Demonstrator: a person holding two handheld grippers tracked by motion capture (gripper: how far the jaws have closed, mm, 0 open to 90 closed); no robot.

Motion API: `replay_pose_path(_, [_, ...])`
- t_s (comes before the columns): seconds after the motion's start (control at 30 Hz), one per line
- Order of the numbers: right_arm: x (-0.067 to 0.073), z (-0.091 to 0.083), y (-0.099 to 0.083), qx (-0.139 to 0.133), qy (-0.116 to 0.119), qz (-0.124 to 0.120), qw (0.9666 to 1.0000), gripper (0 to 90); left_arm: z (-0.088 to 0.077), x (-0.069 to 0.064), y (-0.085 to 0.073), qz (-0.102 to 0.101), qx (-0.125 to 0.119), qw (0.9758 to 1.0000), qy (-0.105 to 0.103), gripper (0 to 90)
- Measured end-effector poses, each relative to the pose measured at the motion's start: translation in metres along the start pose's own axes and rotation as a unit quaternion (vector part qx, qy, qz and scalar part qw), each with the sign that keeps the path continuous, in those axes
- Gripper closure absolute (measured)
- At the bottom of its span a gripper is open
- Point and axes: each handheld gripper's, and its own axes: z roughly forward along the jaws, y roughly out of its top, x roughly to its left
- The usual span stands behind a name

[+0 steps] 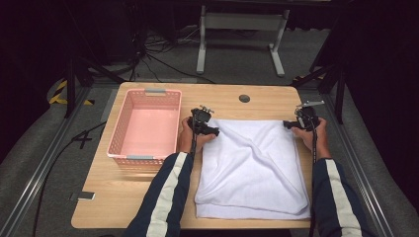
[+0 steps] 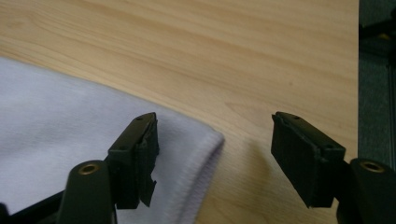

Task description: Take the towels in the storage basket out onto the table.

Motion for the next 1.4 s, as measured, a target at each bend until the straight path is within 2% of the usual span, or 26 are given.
replay_pose_path(0.1, [-0.008,0.003,-0.003,-0.010,0.031,0.027,0.9991,35.3,0.003,0.000,0.001,-0.019,-0.005,0.9998,0.009,18.3])
replay_pose_path(0.17, [-0.005,0.001,-0.002,-0.007,0.048,0.005,0.9988,50.8,0.005,0.001,0.002,-0.029,-0.010,0.9995,0.012,13.7])
replay_pose_path(0.23, [-0.002,0.000,-0.001,-0.002,0.059,0.002,0.9983,61.8,0.007,0.002,0.003,-0.024,-0.017,0.9994,0.015,14.2])
replay_pose_path(0.33, [0.000,-0.001,-0.002,-0.004,0.084,-0.002,0.9965,77.4,0.004,0.001,0.007,-0.016,-0.019,0.9997,-0.006,41.0])
replay_pose_path(0.37, [0.001,-0.001,-0.002,-0.004,0.088,-0.003,0.9961,80.3,0.004,0.001,0.009,-0.014,-0.018,0.9994,-0.026,58.2])
replay_pose_path(0.4, [0.001,-0.002,-0.001,-0.003,0.088,-0.005,0.9961,81.7,0.004,0.000,0.010,-0.011,-0.014,0.9994,-0.030,68.6])
replay_pose_path(0.47, [0.002,-0.002,0.000,-0.007,0.083,-0.015,0.9964,83.7,0.004,-0.003,0.013,-0.004,-0.014,0.9997,-0.022,78.7])
replay_pose_path(0.57, [0.004,-0.008,0.005,-0.032,0.075,-0.025,0.9964,84.5,-0.001,-0.004,0.020,-0.003,-0.034,0.9994,-0.008,82.5])
replay_pose_path(0.67, [0.007,-0.021,0.013,-0.061,0.090,-0.031,0.9936,84.7,-0.014,-0.008,0.029,0.012,-0.051,0.9986,0.010,83.5])
replay_pose_path(0.73, [0.007,-0.032,0.018,-0.079,0.095,-0.041,0.9915,84.8,-0.026,-0.012,0.033,0.016,-0.071,0.9973,-0.005,83.5])
replay_pose_path(0.8, [0.009,-0.049,0.022,-0.100,0.118,-0.052,0.9866,84.7,-0.038,-0.018,0.034,0.029,-0.082,0.9962,-0.005,83.2])
replay_pose_path(0.83, [0.011,-0.056,0.023,-0.107,0.121,-0.056,0.9852,84.7,-0.047,-0.023,0.034,0.040,-0.086,0.9953,-0.015,83.0])
replay_pose_path(0.9, [0.014,-0.075,0.020,-0.125,0.149,-0.071,0.9783,84.7,-0.063,-0.031,0.029,0.079,-0.092,0.9926,-0.007,83.0])
replay_pose_path(0.93, [0.017,-0.084,0.018,-0.132,0.159,-0.083,0.9748,84.7,-0.071,-0.034,0.026,0.080,-0.096,0.9920,-0.020,83.0])
replay_pose_path(0.97, [0.019,-0.091,0.015,-0.137,0.165,-0.098,0.9719,84.7,-0.083,-0.037,0.020,0.097,-0.102,0.9896,-0.031,82.9])
replay_pose_path(1.0, [0.022,-0.102,0.010,-0.147,0.186,-0.114,0.9647,84.7,-0.094,-0.040,0.013,0.119,-0.109,0.9866,-0.028,83.1])
replay_pose_path(1.07, [0.028,-0.121,-0.001,-0.157,0.209,-0.136,0.9556,84.7,-0.109,-0.042,0.001,0.127,-0.113,0.9846,-0.041,83.0])
replay_pose_path(1.1, [0.030,-0.129,-0.007,-0.162,0.228,-0.148,0.9488,84.7,-0.117,-0.042,-0.005,0.134,-0.115,0.9833,-0.044,83.1])
replay_pose_path(1.13, [0.032,-0.137,-0.014,-0.165,0.233,-0.157,0.9453,84.7,-0.124,-0.041,-0.011,0.144,-0.117,0.9815,-0.047,83.2])
replay_pose_path(1.17, [0.033,-0.145,-0.021,-0.171,0.242,-0.163,0.9411,84.7,-0.131,-0.041,-0.018,0.151,-0.120,0.9797,-0.053,83.1])
replay_pose_path(1.23, [0.035,-0.160,-0.037,-0.174,0.269,-0.188,0.9286,84.6,-0.145,-0.039,-0.038,0.159,-0.133,0.9748,-0.082,82.7])
replay_pose_path(1.27, [0.036,-0.166,-0.044,-0.170,0.271,-0.197,0.9269,84.6,-0.149,-0.039,-0.047,0.166,-0.132,0.9739,-0.082,82.4])
replay_pose_path(1.3, [0.036,-0.170,-0.051,-0.168,0.282,-0.205,0.9222,84.6,-0.152,-0.040,-0.056,0.169,-0.136,0.9721,-0.090,81.8])
replay_pose_path(1.33, [0.036,-0.170,-0.051,-0.168,0.282,-0.205,0.9222,84.6,-0.152,-0.040,-0.056,0.169,-0.136,0.9721,-0.090,81.2])
replay_pose_path(1.37, [0.038,-0.173,-0.057,-0.163,0.289,-0.214,0.9187,84.6,-0.156,-0.042,-0.066,0.190,-0.137,0.9675,-0.095,81.2])
replay_pose_path(1.4, [0.041,-0.176,-0.066,-0.151,0.284,-0.231,0.9182,84.5,-0.158,-0.044,-0.073,0.200,-0.132,0.9666,-0.091,80.7])
